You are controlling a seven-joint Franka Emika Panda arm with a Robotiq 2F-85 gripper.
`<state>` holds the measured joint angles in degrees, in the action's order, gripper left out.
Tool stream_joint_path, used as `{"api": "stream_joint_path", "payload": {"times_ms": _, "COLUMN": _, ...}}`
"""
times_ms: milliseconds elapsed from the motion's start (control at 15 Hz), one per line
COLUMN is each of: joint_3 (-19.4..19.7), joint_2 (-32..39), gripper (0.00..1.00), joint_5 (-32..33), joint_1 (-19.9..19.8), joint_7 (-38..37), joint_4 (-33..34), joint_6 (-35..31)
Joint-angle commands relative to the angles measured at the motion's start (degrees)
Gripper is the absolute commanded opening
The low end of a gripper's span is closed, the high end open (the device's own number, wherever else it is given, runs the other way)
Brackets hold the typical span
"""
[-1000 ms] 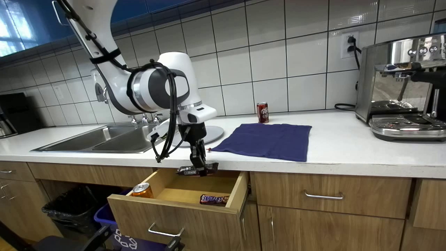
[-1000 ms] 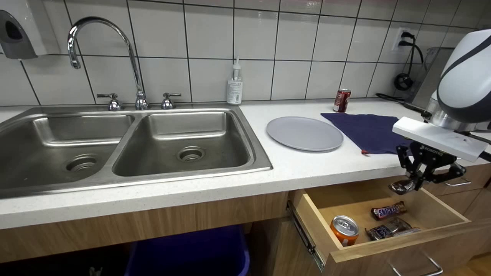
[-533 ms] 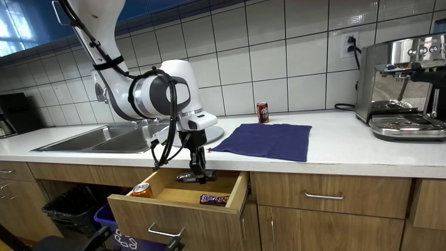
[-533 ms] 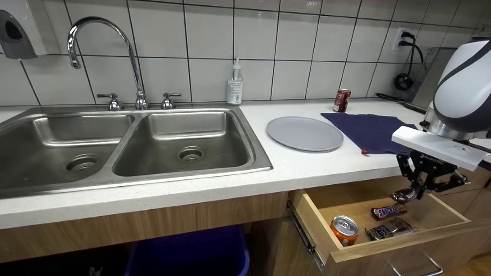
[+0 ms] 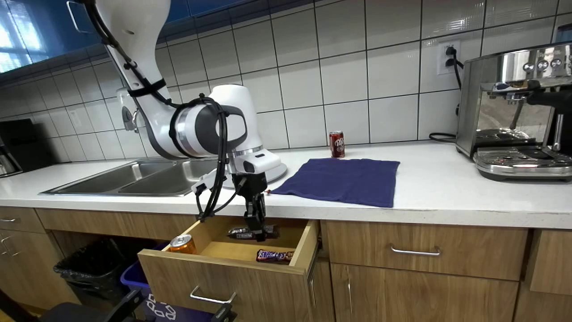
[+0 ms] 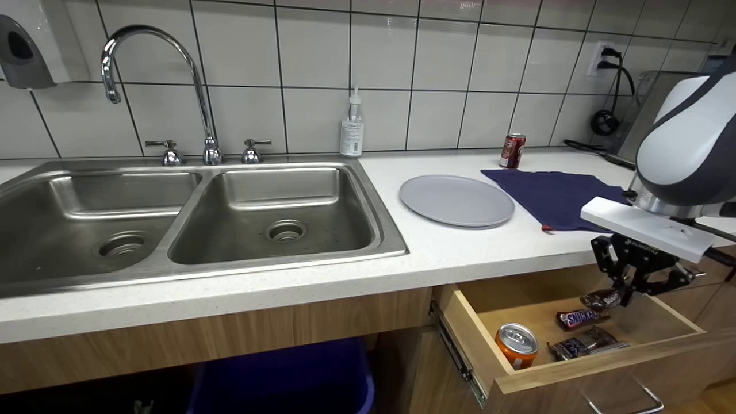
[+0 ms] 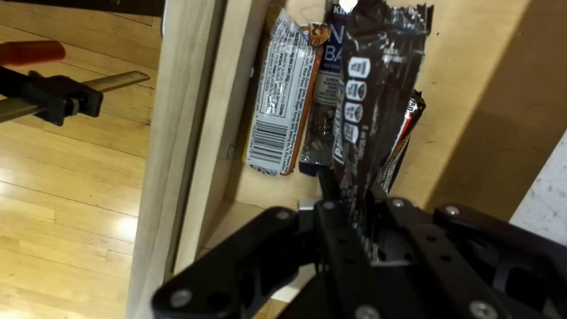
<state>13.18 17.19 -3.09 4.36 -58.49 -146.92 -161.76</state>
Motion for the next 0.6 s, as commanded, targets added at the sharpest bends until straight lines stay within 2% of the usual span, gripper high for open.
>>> {"api": "stream_joint_path", "payload": {"times_ms": 0, "joint_3": -0.87, "joint_2": 0.94, "gripper": 0.12, "joint_5": -1.64, "joint_1": -0.61, "joint_7": 0.18, "joint_4": 2.00, "joint_6": 1.71}}
{"api": "stream_joint_path", "payload": {"times_ms": 67, "joint_3": -0.88, "joint_2": 1.06, "gripper": 0.41, "joint_5": -1.76, "joint_1": -0.61, "joint_7": 0.27, "joint_4": 2.20, "joint_6": 1.83}}
{"api": "stream_joint_path", "payload": {"times_ms": 133, "joint_3": -0.86, "joint_2": 1.11, "gripper": 0.41, "joint_5": -1.85, "joint_1": -0.60, "joint_7": 0.33, "joint_4": 2.36, "joint_6": 1.95}}
{"api": "stream_joint_path", "payload": {"times_ms": 200, "joint_3": -0.84, "joint_2": 1.01, "gripper": 0.46, "joint_5": -1.95, "joint_1": -0.59, "joint_7": 0.42, "joint_4": 2.41, "joint_6": 2.01}}
{"api": "stream_joint_path", "payload": {"times_ms": 533, "joint_3": -0.86, "joint_2": -0.54, "gripper": 0.81, "joint_5": -1.53, "joint_1": -0.32, "joint_7": 0.96, "joint_4": 1.75, "joint_6": 2.28}}
